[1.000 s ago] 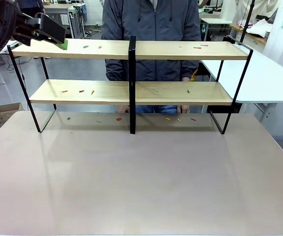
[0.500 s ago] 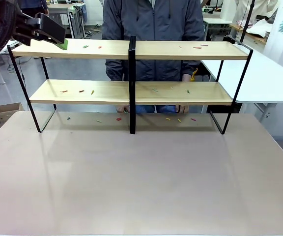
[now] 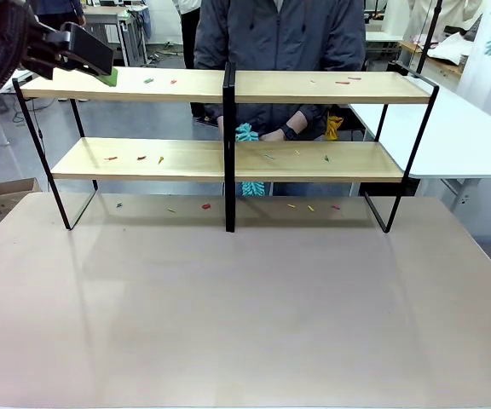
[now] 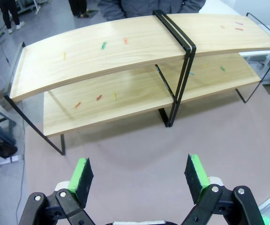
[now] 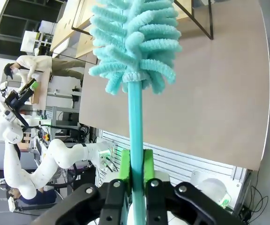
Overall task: Clean the shelves.
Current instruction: Clean a randomly selected level of the Shelf with the Duster.
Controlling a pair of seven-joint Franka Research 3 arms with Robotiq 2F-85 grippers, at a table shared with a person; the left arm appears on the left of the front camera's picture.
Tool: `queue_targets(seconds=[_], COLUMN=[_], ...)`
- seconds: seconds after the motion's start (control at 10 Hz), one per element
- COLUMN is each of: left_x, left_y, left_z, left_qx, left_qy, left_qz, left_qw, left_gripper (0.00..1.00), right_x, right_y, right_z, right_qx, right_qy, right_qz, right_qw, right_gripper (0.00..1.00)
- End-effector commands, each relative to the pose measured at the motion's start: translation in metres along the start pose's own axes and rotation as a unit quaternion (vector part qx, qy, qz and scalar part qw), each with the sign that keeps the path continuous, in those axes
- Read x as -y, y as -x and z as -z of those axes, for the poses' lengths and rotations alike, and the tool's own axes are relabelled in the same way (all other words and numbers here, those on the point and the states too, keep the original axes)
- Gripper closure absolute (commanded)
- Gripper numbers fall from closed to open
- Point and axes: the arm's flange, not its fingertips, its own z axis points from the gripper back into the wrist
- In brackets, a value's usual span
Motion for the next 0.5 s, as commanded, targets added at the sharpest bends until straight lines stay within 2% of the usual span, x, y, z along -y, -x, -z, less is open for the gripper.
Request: queue_targets(seconds=[0.0,0.4], left_x=[-0.0012,-0.0012], left_y=[-0.0004,-0.0004], left_z=[0.0002,0.0002], left_qx=[0.0,0.0], left_qy=[0.001,0.001], left_qz=[-0.004,-0.004], left_qw=[1.0,1.0], left_gripper=[0.0,0.0], right_x=[-0.005,-0.005], right_y=[-0.0004,-0.0004], right_z=[-0.0033,-0.0033], right_qx=[0.001,0.001], right_qy=[0.0,0.0], right_qz=[0.007,0.007], right_qw=[1.0,1.0], right_gripper=[1.0,1.0])
